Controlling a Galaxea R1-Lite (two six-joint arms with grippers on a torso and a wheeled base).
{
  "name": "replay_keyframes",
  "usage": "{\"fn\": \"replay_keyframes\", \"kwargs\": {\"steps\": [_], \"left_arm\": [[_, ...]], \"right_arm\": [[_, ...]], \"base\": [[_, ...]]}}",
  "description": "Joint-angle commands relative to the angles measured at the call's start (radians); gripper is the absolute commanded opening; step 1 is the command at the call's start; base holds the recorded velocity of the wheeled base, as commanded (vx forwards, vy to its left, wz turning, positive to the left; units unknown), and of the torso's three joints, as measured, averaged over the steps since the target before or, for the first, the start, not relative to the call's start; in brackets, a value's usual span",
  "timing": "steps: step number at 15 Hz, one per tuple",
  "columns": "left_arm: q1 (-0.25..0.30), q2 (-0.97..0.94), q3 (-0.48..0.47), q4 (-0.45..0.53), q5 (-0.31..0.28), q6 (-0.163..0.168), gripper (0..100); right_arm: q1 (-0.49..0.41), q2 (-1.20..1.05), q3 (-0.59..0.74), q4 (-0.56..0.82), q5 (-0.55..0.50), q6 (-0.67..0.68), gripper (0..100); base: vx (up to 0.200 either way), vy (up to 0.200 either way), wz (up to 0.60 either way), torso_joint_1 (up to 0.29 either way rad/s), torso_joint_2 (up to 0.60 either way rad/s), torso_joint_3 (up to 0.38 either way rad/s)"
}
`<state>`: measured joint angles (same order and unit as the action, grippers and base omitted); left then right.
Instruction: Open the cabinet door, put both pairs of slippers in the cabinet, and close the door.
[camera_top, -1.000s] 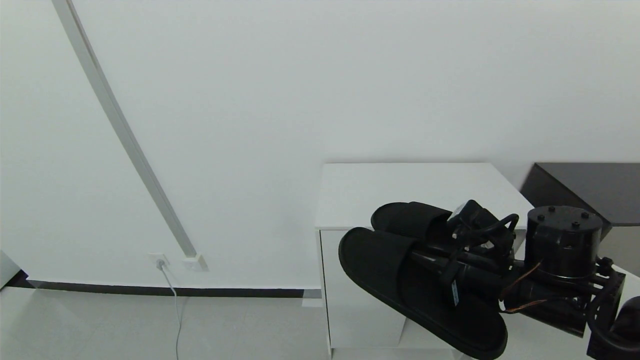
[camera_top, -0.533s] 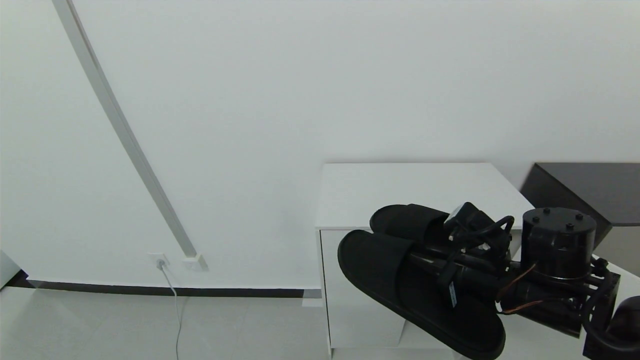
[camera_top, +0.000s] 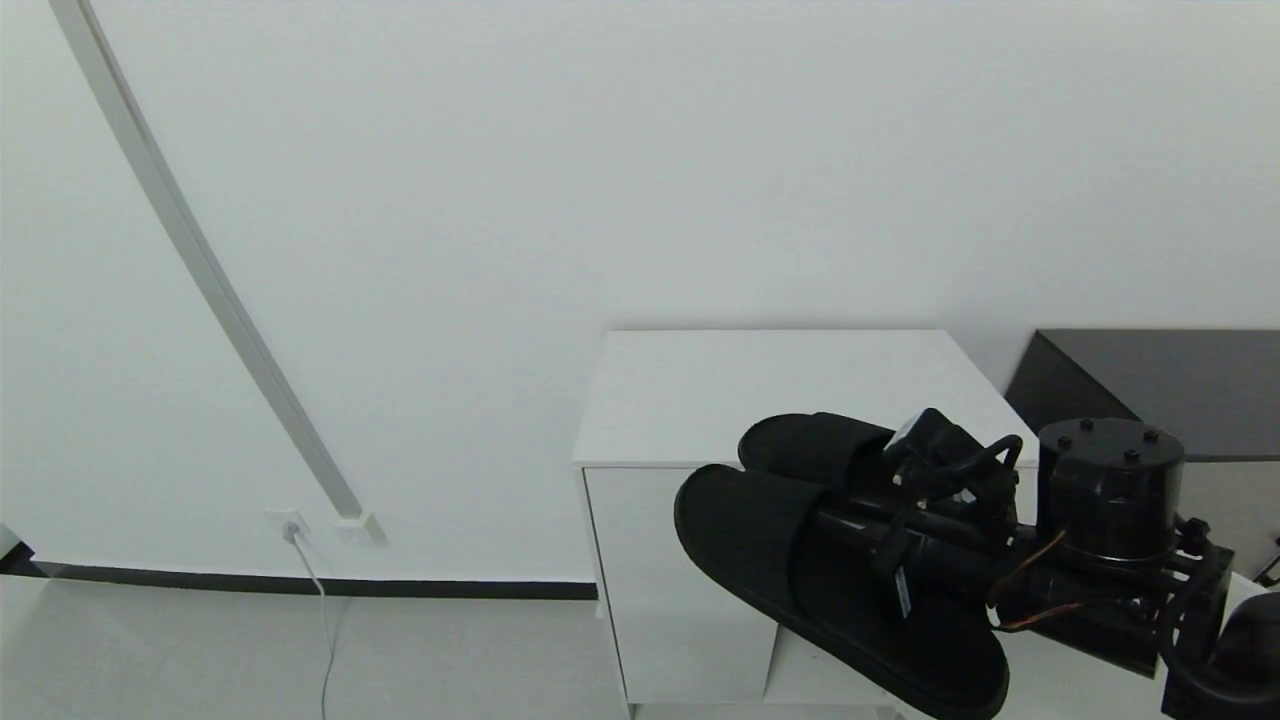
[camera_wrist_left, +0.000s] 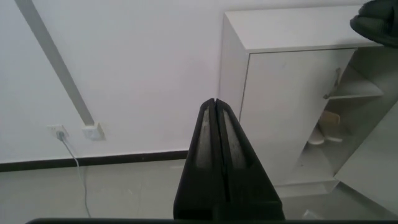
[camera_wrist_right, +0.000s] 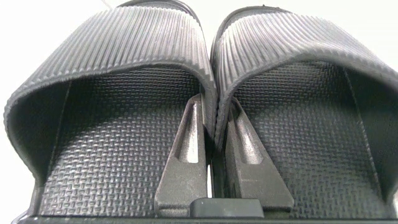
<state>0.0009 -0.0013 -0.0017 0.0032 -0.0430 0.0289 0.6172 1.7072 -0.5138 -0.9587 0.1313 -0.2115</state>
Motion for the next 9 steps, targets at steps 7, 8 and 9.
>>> {"fn": "replay_keyframes", "kwargs": {"steps": [7,8,9], "left_arm": [[0.001,0.001,0.0,0.0,0.0,0.0,0],[0.001,0.001,0.0,0.0,0.0,0.0,0],[0.001,0.001,0.0,0.0,0.0,0.0,0]], "right_arm": [[0.001,0.0,0.003,-0.002,0.004,0.001,0],[0.002,0.0,0.003,0.0,0.004,0.001,0],[0.001,-0.003,0.003,0.0,0.004,0.001,0]], "base": [[0.0,-0.2,0.0,0.001,0.0,0.002],[0.0,-0.2,0.0,0.002,0.0,-0.002],[0.0,-0.2,0.0,0.002,0.0,0.002]]}}
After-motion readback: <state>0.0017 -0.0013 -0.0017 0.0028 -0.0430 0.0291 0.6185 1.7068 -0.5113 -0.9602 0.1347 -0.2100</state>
